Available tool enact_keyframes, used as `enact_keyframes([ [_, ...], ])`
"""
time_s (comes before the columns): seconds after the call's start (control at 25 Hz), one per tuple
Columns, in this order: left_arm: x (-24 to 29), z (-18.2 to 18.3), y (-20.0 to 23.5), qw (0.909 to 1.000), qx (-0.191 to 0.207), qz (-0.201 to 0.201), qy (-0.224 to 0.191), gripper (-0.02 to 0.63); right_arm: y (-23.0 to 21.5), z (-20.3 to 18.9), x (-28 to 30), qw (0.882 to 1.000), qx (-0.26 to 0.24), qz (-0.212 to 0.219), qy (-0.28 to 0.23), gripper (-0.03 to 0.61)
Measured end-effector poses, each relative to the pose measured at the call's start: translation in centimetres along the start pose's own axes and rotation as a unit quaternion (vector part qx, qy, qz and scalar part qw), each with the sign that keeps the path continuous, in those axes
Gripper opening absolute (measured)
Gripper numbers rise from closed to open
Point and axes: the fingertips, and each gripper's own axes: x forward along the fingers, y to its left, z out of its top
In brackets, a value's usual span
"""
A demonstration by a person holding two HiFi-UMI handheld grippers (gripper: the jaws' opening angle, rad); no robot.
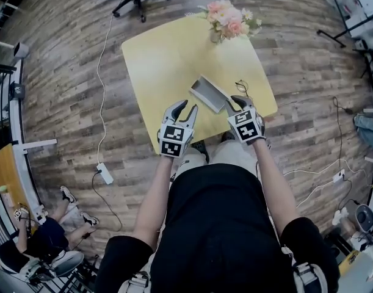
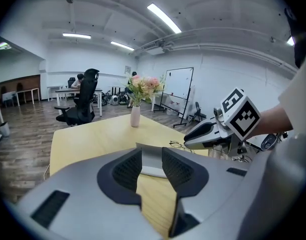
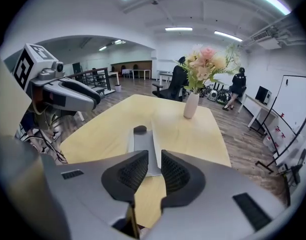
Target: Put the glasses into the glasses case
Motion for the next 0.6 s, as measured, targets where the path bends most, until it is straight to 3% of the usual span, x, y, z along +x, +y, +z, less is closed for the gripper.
enact_keyframes([
  [0.6,0.7,3.9,-5.8,0.9977,-0.027,0.059,-0.022,0.132,-8.8,-2.0,-4.0,0.999,0.017,-0.002,-0.030,0.100],
])
